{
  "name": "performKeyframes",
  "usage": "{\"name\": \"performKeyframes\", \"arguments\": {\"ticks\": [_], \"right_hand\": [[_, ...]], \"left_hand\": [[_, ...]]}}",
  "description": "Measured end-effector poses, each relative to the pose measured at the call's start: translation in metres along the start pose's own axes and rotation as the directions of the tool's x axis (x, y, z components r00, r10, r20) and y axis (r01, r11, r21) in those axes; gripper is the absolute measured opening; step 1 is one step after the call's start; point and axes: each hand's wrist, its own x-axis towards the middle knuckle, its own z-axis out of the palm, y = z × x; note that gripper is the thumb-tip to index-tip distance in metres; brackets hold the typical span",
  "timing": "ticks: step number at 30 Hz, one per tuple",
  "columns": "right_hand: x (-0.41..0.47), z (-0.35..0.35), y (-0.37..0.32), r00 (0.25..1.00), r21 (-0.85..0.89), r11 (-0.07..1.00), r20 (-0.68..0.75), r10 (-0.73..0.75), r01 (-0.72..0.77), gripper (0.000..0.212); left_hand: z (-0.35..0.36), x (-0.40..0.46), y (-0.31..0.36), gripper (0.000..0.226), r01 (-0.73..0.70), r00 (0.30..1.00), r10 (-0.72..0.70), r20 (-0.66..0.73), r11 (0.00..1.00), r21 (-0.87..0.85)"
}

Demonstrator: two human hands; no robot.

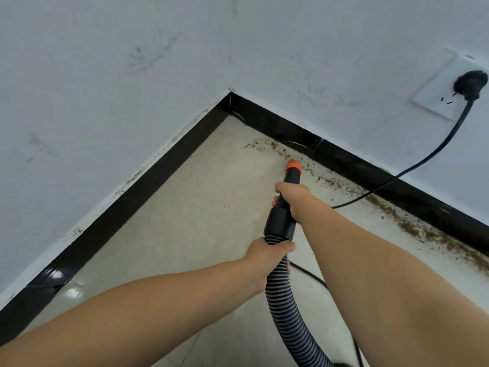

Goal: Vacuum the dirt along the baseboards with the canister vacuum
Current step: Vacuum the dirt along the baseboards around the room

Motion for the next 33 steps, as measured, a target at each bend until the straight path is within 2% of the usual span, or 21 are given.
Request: {"name": "performKeyframes", "arguments": {"ticks": [9, 15, 27, 33], "right_hand": [[-0.003, 0.073, -0.017, 0.967, -0.068, 0.993, 0.244, -0.079, 0.098, 0.015], [0.007, 0.072, -0.018, 0.981, -0.021, 0.996, 0.174, -0.080, 0.085, 0.015], [0.015, -0.013, 0.001, 0.999, 0.111, 0.994, 0.023, 0.023, -0.025, 0.024], [0.018, -0.031, -0.002, 1.000, 0.141, 0.990, -0.001, 0.021, -0.021, 0.024]], "left_hand": [[-0.034, 0.008, 0.011, 0.022, -0.041, 0.984, 0.015, -0.175, 0.989, -0.141], [-0.039, 0.019, 0.016, 0.021, -0.043, 0.985, 0.022, -0.169, 0.992, -0.118], [0.014, 0.019, -0.001, 0.014, 0.004, 0.999, -0.003, -0.038, 1.000, 0.029], [0.026, 0.016, 0.005, 0.013, 0.000, 1.000, 0.000, 0.004, 1.000, 0.017]]}}
